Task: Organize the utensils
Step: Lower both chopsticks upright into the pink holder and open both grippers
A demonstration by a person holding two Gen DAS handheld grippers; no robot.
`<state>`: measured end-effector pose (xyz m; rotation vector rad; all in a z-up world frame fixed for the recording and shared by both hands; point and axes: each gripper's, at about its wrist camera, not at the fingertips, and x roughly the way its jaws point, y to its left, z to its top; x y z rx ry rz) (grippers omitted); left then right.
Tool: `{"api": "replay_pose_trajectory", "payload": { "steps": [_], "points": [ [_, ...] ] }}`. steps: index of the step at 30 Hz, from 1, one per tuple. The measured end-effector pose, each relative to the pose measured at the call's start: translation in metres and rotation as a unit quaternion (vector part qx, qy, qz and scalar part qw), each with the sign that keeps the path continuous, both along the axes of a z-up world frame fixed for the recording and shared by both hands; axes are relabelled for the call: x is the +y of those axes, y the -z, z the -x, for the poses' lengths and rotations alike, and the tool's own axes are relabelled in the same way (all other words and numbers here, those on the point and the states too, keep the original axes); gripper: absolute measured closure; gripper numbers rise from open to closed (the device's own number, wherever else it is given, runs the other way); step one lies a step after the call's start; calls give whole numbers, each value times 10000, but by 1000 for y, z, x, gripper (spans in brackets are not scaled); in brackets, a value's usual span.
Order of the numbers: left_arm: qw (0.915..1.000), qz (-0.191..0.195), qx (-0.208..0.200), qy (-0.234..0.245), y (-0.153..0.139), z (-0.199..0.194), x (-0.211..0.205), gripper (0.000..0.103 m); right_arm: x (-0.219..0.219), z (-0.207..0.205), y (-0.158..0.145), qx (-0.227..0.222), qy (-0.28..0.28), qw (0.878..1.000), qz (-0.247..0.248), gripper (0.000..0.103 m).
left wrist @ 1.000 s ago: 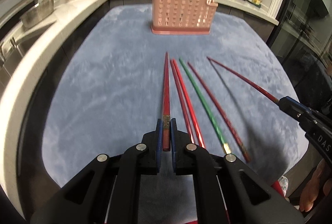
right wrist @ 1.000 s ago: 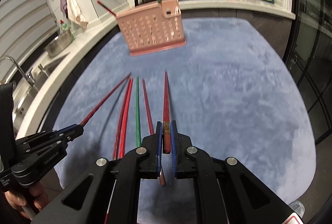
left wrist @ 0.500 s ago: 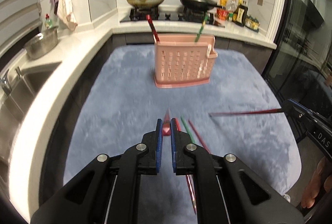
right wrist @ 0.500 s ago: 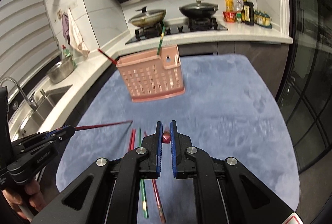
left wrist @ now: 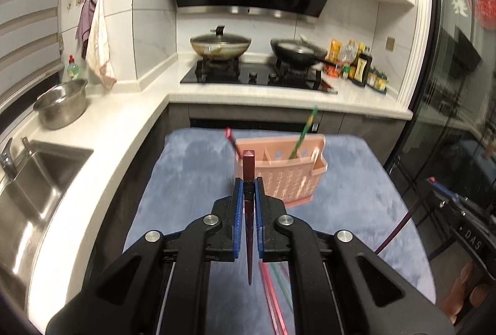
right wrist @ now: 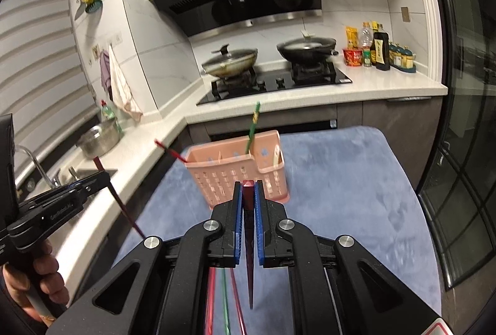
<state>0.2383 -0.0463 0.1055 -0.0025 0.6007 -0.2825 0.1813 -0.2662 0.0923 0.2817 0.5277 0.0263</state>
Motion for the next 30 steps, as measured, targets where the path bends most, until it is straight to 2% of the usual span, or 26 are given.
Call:
{"api": "replay_pose_trajectory", "payload": {
  "steps": [6,11,16,22,30],
  "points": [
    [9988,255,-416,-45,-44,-29,-7,96,-10,-34,-36,-406,-27,9988,-271,96],
    [9960,438,-767,-124,-77,-56,-11,96,-13,-65,-69,-816,53,9964,-226,96],
    [9934,586,-959,-213,-95,-83,-14,96,-14,-99,-86,-1045,167,9942,-206,96],
    [9938,566,-905,-308,-83,-113,-21,96,-16,-144,-76,-989,304,9943,-266,96],
    [9975,412,-452,-358,-40,-144,-32,96,-9,-180,-33,-480,179,9985,-188,96]
  ]
}}
